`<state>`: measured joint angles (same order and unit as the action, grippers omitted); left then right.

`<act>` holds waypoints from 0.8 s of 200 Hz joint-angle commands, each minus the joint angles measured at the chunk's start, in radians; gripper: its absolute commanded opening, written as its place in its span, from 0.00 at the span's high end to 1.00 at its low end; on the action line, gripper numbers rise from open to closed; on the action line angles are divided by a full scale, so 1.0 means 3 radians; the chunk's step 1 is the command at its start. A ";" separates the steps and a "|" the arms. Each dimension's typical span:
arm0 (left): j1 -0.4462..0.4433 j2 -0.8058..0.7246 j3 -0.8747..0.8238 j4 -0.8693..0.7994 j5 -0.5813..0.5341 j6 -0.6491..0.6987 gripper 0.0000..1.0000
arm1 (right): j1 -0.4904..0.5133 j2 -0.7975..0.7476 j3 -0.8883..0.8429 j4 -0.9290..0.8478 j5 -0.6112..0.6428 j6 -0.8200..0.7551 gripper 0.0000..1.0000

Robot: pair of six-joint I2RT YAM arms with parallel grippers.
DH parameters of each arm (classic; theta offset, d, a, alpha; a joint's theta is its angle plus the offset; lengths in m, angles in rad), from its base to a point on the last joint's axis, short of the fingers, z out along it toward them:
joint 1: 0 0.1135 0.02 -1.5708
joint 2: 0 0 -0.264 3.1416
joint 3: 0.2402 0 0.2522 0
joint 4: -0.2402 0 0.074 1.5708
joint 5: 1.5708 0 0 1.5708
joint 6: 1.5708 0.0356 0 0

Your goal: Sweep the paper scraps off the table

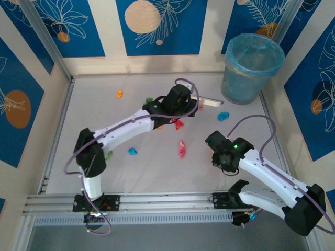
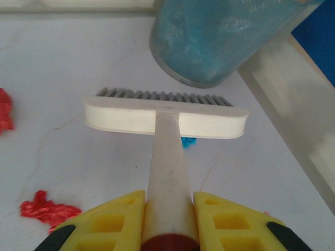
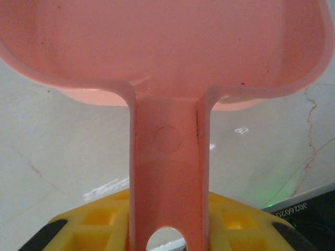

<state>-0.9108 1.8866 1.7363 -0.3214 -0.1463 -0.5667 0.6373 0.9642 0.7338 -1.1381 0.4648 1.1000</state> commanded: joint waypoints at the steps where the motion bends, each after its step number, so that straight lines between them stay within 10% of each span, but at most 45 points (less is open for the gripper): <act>1: 0.0059 0.0278 0.0443 -0.0107 0.0322 0.0069 1.00 | -0.0133 0.0128 -0.0043 0.0236 0.0052 -0.0128 1.00; 160: 0.0091 0.1176 0.1315 -0.0473 0.1227 0.0591 1.00 | -0.0464 0.0285 -0.0324 0.0910 0.0090 -0.0622 1.00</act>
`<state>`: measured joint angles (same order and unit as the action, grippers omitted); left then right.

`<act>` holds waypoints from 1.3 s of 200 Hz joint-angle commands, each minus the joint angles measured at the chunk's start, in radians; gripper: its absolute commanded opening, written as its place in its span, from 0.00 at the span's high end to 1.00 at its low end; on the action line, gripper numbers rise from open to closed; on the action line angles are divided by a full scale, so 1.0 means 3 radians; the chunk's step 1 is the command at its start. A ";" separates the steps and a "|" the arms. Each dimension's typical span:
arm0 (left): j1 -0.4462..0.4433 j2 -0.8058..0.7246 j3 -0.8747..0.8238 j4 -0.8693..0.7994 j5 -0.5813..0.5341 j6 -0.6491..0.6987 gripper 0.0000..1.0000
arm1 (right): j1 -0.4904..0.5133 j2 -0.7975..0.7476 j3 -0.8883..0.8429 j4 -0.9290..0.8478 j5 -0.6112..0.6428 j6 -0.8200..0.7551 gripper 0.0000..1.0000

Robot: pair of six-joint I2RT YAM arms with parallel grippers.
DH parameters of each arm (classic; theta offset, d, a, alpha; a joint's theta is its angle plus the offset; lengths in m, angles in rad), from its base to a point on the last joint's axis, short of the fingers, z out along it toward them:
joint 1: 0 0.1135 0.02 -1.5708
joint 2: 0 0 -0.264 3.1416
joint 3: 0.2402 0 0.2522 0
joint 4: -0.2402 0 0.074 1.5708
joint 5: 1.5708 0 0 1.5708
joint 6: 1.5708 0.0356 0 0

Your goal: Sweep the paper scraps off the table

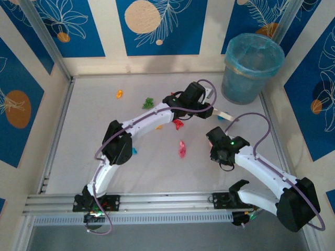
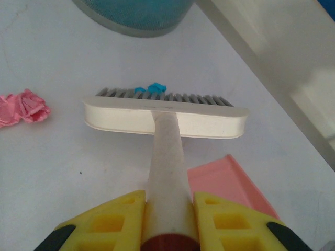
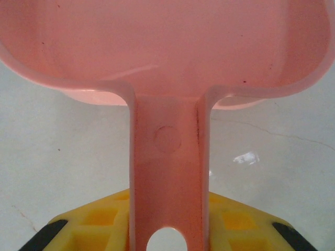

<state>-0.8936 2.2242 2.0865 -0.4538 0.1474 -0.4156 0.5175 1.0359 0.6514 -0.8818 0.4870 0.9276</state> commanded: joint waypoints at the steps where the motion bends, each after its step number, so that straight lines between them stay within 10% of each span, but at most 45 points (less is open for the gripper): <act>1: 0.0031 0.0051 0.0145 -0.0032 0.0251 0.0087 1.00 | -0.0067 0.0048 -0.0047 0.0058 0.0015 -0.0046 1.00; 119: 0.0049 -0.0566 -0.0436 -0.0259 0.0750 0.0525 1.00 | -0.0216 0.0992 0.0297 -0.0003 -0.0026 -0.0226 1.00; 191: 0.0125 -0.0823 -0.0688 -0.0378 0.1371 0.0816 1.00 | -0.0206 0.0549 0.0047 0.0157 -0.0027 -0.0177 1.00; 260: 0.0270 -0.1206 -0.1251 0.0369 0.1204 0.0317 1.00 | 0.0110 0.0515 0.0068 0.0100 0.0255 -0.0067 1.00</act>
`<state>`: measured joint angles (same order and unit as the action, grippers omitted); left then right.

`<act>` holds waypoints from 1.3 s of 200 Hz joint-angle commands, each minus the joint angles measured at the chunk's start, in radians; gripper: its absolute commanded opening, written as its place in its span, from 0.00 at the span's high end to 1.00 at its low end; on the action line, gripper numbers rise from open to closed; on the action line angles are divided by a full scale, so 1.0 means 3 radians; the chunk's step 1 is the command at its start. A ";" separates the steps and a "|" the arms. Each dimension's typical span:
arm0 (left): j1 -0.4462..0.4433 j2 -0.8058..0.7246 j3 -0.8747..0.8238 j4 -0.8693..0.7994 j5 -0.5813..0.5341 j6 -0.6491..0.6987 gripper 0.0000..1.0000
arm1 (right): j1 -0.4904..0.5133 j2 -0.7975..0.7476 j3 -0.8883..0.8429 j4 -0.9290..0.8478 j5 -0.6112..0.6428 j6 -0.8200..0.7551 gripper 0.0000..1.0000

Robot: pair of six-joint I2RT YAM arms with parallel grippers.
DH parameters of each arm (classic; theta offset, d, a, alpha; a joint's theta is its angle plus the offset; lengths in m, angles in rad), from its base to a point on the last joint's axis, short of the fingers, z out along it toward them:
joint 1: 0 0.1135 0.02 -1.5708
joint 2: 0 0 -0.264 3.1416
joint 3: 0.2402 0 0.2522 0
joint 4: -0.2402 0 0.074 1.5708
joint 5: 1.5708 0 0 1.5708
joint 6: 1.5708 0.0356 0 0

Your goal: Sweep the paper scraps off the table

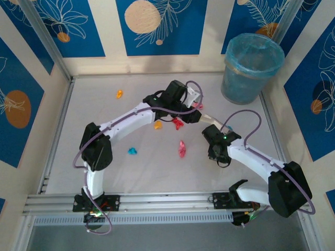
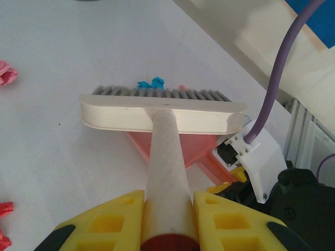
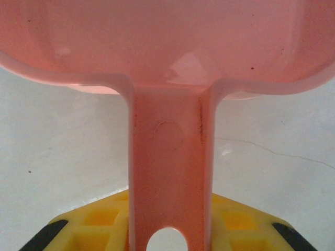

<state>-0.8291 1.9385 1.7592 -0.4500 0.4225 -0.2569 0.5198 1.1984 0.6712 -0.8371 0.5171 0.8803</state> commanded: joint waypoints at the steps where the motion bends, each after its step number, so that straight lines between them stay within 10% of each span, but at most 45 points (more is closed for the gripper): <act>1: 0.0057 -0.0259 -0.0169 0.0371 0.0283 -0.0223 1.00 | 0.0108 -0.0027 0.0002 -0.0048 0.0159 0.0094 1.00; 63: 0.0372 -0.0576 -0.0845 0.1246 0.0167 -0.0776 1.00 | 0.0397 -0.0172 -0.0002 -0.0109 0.0434 0.0185 1.00; 260: 0.0402 -0.0291 -0.0735 0.1275 0.0180 -0.0841 1.00 | 0.0905 -0.0361 0.0140 -0.0448 0.0509 0.0505 1.00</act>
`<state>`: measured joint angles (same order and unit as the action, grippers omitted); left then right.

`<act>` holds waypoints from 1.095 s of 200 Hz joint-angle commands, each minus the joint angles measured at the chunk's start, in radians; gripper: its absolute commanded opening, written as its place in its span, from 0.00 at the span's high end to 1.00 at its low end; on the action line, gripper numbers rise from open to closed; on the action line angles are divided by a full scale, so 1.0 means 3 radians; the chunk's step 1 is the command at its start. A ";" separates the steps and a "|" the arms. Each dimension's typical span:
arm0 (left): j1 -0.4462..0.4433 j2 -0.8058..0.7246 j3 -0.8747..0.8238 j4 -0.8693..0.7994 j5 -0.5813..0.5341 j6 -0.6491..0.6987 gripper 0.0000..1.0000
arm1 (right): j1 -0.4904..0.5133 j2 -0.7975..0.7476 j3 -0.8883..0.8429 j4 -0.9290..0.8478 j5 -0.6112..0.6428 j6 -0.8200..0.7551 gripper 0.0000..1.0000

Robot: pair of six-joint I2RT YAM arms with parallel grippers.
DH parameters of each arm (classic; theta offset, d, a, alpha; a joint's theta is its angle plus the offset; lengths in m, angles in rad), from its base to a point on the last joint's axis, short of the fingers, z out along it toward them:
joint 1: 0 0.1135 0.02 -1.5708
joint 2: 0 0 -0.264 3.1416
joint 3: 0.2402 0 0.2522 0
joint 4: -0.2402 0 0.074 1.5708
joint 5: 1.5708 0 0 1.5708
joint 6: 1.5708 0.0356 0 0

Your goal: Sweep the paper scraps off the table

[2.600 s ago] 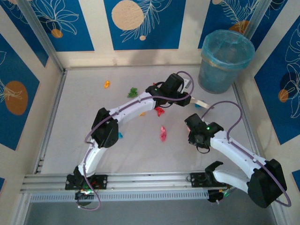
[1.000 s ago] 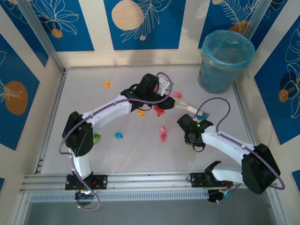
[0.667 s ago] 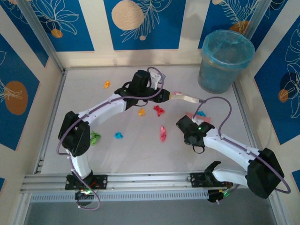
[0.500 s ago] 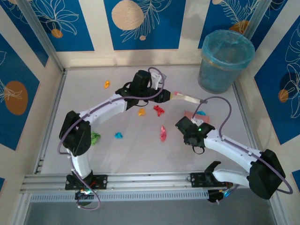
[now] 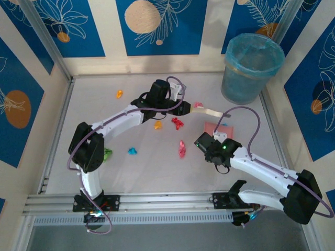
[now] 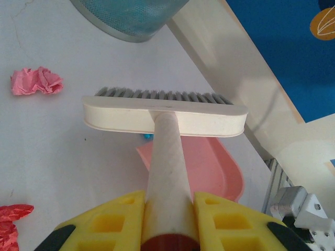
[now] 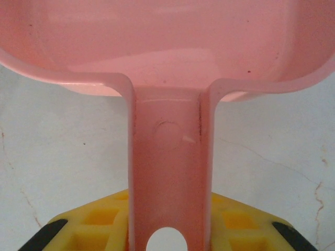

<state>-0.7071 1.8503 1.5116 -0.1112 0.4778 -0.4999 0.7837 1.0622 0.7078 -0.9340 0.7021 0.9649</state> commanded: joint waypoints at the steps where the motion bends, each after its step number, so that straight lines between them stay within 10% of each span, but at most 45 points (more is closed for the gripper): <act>1: -0.0002 0.0003 0.0090 0.0146 -0.0003 -0.0031 1.00 | 0.0026 0.0099 0.0016 -0.0129 -0.0114 0.0231 1.00; 73: -0.0044 0.0287 0.0268 0.0266 0.0212 -0.0020 1.00 | -0.0027 0.0643 -0.0010 -0.0214 -0.0484 0.0614 0.98; 149: -0.0102 0.1278 0.1577 -0.0540 0.0472 0.0262 1.00 | -0.0729 0.0718 -0.0017 0.0249 -0.0763 -0.0032 1.00; 219: -0.0098 0.1306 0.1673 -0.1278 0.1044 0.0756 1.00 | -0.1080 0.0877 0.0059 0.0484 -0.0879 -0.0410 1.00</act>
<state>-0.7292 2.2536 1.9781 -0.3649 0.6861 -0.3859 0.4873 1.3109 0.7074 -0.8135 0.5014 0.8978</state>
